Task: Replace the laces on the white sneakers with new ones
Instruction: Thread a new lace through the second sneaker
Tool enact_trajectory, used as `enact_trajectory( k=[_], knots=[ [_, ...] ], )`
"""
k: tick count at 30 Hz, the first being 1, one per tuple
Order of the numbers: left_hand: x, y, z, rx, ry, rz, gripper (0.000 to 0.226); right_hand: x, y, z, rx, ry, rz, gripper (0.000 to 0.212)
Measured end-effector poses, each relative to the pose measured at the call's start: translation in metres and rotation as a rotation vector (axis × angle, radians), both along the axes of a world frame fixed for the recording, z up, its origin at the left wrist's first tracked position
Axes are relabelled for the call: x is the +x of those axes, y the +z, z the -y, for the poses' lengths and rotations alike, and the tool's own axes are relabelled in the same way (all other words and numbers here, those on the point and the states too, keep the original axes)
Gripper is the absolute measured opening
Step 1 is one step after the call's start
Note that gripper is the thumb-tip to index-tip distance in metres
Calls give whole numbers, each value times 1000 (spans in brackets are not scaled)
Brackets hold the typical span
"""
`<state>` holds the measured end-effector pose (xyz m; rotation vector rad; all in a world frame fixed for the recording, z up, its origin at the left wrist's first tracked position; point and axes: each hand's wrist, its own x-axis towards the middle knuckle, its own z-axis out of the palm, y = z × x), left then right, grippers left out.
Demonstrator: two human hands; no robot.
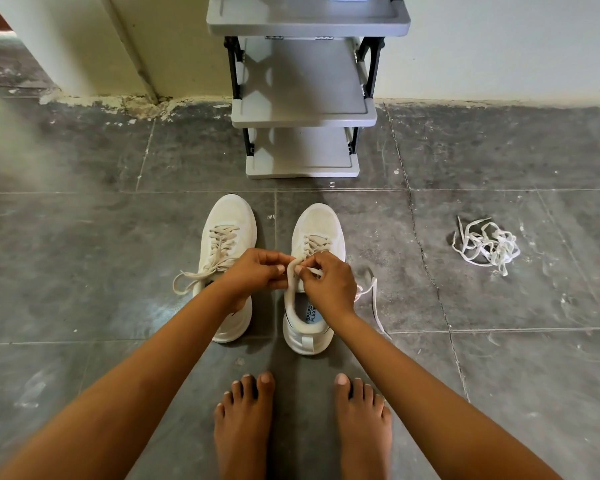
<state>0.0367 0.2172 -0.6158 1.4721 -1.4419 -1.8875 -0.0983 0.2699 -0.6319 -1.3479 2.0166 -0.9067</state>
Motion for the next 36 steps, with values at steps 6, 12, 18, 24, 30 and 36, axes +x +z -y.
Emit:
enact_trajectory(
  k=[6, 12, 18, 24, 30, 36],
  knots=[
    [-4, 0, 0, 30, 51, -5, 20, 0, 1, 0, 3, -7, 5, 7],
    [-14, -1, -5, -32, 126, 29, 20, 4, 2, -3, 34, -61, 12, 12],
    [-12, -4, -8, -54, 141, 52, 20, 7, 4, -5, 49, -64, -59, 16],
    [-10, -3, -7, -90, 84, 60, 20, 6, 1, -3, 76, -21, -153, 19],
    [-9, -1, -2, -114, 17, 112, 24, 8, -2, -2, 49, -32, -219, 19],
    [-8, -4, 0, -109, 26, 106, 22, 8, 0, 2, 24, 58, -318, 20]
  ],
)
